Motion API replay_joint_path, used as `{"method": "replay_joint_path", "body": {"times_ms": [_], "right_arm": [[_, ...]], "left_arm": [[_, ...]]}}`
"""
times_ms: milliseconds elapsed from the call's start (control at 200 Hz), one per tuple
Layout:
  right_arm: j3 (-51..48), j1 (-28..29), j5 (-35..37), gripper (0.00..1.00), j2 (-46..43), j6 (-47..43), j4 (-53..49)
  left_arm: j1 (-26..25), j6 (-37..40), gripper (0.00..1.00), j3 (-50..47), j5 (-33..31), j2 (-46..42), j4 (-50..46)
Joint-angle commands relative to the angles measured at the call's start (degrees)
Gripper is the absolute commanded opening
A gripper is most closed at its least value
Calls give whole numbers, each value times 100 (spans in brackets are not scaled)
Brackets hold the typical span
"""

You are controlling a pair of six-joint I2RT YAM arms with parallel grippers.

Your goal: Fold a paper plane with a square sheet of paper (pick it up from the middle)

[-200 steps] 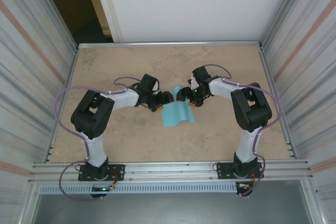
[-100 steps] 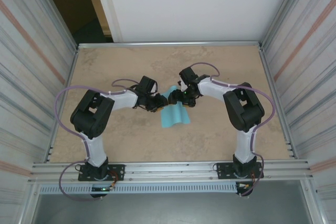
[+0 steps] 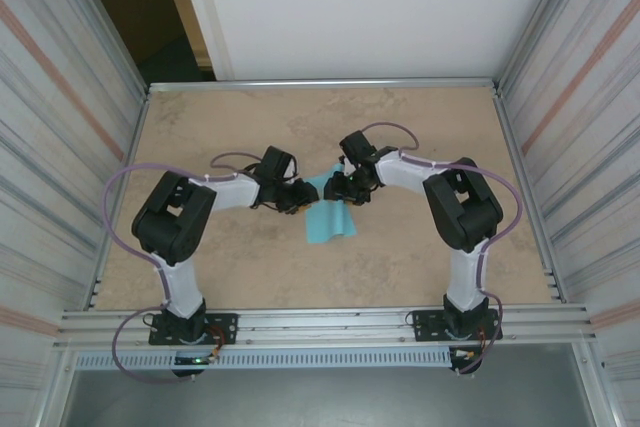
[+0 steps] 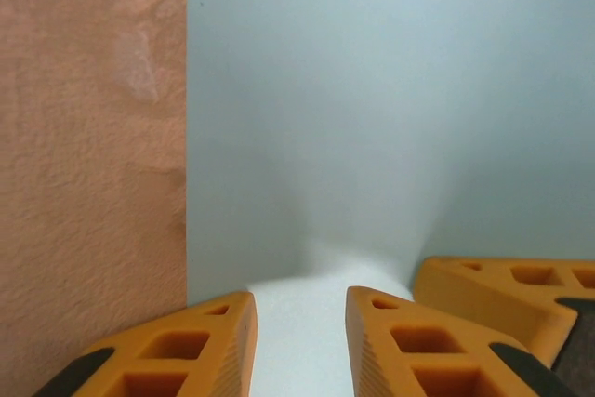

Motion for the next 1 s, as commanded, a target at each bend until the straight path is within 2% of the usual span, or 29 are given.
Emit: {"method": "replay_joint_path", "body": {"times_ms": [0,215,391,601,752,852,992], "right_arm": [[-336,-165,-367,40,-358,225,542],[-795,-519,-1149,25,-645,466,1352],[-899,-677,-1636,25,-930,558,1679],[-1263,-1022,-3004,26,-1544,1344,3192],[-1143,-1157,-3515,26,-1832,1500,3358],[-1085,-1183,-3788,26,-1941,1762,3610],[-1006,-1149,-3989,27,-1997,2099,3928]], "left_arm": [[300,52,35,-270,280,-318,173],[855,6,40,-592,833,-802,618],[1126,-86,48,-825,1282,-1157,915],[1234,-232,76,-745,1943,-1839,1270],[1234,-209,94,-489,2230,-2100,1135],[1166,-387,98,-299,2570,-1936,1217],[952,-729,99,-85,2903,-1665,1629]]}}
